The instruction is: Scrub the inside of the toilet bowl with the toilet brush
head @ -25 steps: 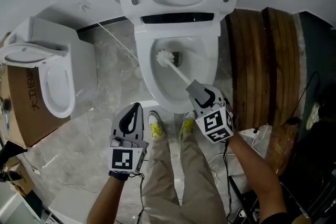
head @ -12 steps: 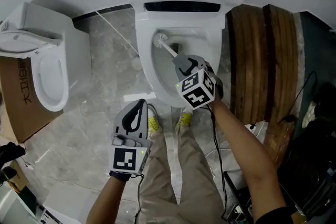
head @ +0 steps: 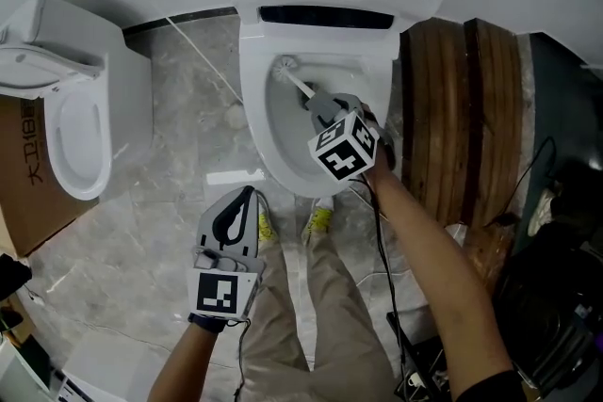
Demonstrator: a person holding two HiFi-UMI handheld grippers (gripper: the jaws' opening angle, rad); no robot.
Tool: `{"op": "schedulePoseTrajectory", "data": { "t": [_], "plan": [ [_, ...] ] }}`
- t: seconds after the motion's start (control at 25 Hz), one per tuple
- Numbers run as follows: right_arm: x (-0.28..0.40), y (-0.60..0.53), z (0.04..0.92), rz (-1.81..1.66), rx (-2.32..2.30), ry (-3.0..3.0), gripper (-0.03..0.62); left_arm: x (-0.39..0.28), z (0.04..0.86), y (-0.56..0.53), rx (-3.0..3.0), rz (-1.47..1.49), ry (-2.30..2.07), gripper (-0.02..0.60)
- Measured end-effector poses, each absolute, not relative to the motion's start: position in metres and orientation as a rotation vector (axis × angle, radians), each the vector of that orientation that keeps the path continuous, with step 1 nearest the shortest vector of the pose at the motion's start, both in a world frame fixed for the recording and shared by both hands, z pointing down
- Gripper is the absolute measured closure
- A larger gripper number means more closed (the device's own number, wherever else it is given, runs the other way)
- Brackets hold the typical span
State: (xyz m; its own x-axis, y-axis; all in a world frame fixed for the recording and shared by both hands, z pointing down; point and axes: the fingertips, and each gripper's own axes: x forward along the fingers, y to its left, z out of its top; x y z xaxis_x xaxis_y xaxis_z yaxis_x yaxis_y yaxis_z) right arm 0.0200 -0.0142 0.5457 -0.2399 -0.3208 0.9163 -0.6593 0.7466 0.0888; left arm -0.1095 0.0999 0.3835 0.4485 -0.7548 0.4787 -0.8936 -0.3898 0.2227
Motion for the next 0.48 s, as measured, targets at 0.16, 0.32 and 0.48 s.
{"op": "schedulePoseTrajectory", "data": {
  "t": [0.16, 0.32, 0.48],
  "plan": [
    [0.023, -0.024, 0.542, 0.452, 0.774, -1.824, 0.445, -0.104, 0.382, 0.103, 2.271, 0.411, -1.365, 0.571],
    [0.025, -0.026, 0.543, 0.356, 0.722, -1.804, 0.445, -0.098, 0.383, 0.107, 2.283, 0.425, -1.346, 0.571],
    [0.033, -0.025, 0.546, 0.285, 0.717, -1.769, 0.447, -0.092, 0.383, 0.109, 2.295, 0.433, -1.325, 0.571]
  ]
}}
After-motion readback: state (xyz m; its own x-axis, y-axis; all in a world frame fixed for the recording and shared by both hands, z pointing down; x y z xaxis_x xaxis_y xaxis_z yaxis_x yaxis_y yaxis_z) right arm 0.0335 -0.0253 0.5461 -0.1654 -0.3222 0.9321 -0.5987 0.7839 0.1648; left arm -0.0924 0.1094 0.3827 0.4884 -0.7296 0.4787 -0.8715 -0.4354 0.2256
